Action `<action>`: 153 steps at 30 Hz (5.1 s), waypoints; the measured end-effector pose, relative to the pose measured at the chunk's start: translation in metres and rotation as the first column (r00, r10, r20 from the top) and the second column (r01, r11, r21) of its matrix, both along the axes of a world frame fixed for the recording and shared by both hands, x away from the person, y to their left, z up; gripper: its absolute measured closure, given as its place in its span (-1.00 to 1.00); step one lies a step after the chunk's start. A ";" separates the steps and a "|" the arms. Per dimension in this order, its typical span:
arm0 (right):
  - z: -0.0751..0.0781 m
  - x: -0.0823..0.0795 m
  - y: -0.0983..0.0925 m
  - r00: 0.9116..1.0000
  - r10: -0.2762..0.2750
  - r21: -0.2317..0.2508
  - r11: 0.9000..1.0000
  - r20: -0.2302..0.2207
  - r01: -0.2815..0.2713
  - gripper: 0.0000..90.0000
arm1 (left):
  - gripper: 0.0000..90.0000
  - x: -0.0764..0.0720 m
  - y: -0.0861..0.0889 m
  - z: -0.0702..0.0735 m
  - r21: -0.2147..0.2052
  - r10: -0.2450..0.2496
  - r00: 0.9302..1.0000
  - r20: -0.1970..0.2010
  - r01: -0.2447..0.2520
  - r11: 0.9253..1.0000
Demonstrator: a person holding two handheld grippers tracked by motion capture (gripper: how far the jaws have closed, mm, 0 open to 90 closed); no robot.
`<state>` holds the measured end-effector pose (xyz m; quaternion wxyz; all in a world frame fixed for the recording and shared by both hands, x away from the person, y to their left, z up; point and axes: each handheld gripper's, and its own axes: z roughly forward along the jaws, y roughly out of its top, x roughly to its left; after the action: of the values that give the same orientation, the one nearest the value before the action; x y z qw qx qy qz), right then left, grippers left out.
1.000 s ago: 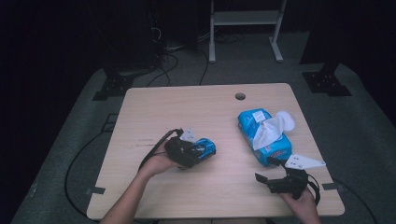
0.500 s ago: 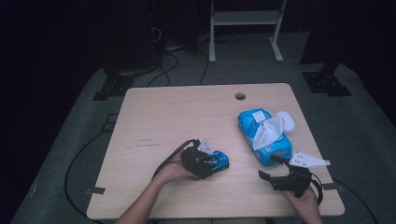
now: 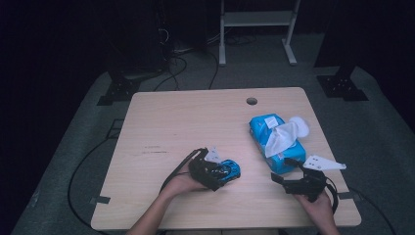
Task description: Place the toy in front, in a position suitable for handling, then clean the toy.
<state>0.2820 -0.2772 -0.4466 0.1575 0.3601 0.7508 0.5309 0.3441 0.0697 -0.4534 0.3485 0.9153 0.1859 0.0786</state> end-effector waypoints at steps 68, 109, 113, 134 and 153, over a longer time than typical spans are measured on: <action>0.009 0.088 -0.007 0.987 -0.157 -0.198 0.967 0.034 0.160 0.27 | -0.81 -0.023 0.068 -0.004 -0.163 0.112 0.992 0.065 -0.100 0.982; 0.033 0.074 0.001 0.996 -0.084 -0.164 0.983 -0.010 0.081 0.74 | -0.73 -0.022 0.072 -0.005 -0.167 0.115 0.992 0.060 -0.103 0.980; 0.031 0.079 0.003 0.991 -0.136 -0.210 0.968 0.013 0.135 0.15 | -0.74 -0.023 0.072 -0.005 -0.163 0.115 0.991 0.068 -0.102 0.981; 0.016 0.110 -0.004 0.955 -0.296 -0.312 0.906 0.019 0.287 0.79 | -0.76 -0.023 0.072 -0.005 -0.167 0.106 0.993 0.057 -0.096 0.981; 0.063 0.066 -0.001 0.999 0.002 -0.019 1.000 -0.041 -0.003 0.94 | -0.75 -0.023 0.072 -0.006 -0.172 0.106 0.993 0.059 -0.095 0.980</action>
<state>0.3485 -0.2780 -0.3836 0.1450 0.3684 0.7592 0.5166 0.3213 0.1415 -0.4592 0.4267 0.8686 0.2260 0.1113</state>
